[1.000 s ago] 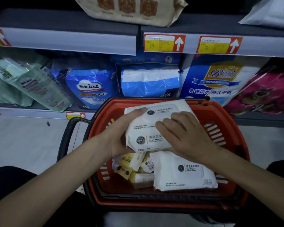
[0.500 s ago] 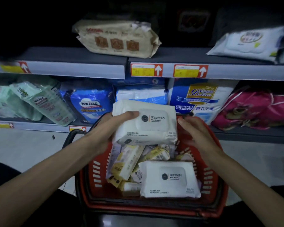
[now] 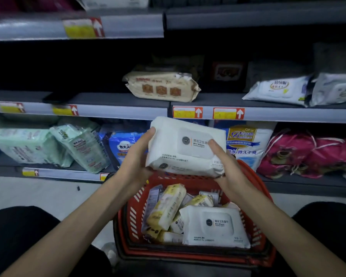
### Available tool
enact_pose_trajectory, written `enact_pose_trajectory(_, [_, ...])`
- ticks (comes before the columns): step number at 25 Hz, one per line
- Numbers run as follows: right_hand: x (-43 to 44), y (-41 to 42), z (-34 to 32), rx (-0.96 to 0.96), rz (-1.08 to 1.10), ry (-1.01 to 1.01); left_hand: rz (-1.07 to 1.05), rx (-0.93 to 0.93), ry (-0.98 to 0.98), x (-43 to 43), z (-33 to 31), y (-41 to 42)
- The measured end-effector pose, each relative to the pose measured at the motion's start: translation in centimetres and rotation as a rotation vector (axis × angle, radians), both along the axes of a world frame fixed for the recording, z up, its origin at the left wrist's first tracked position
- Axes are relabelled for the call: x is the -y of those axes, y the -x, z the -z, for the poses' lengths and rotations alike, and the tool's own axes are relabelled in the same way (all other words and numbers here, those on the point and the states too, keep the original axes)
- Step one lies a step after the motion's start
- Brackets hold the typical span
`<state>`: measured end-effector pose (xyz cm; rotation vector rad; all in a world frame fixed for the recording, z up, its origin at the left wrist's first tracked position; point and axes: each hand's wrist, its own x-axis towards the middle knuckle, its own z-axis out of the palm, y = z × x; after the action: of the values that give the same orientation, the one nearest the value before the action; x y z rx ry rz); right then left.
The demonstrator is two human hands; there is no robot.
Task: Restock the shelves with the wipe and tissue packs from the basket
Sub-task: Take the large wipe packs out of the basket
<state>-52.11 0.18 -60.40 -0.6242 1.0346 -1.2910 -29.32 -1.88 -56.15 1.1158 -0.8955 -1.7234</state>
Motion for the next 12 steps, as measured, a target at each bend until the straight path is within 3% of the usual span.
enact_pose_trajectory(3, [-0.3, 0.0, -0.2, 0.162, -0.025, -0.065, -0.021, 0.025, 0.020, -1.3, -0.2, -0.9])
enact_pose_trajectory(6, [0.0, -0.7, 0.3, 0.322, -0.080, -0.191, 0.001, -0.076, 0.030, -2.1, 0.7, -2.2])
enact_pose_trajectory(9, [0.2, -1.5, 2.0, 0.378, -0.115, -0.277, 0.086, -0.168, 0.052, -1.6, 2.3, -3.1])
enact_pose_trajectory(12, [1.2, -1.9, 2.7, 0.417, -0.066, -0.232, 0.089, -0.096, 0.052, 0.1, 3.0, -2.7])
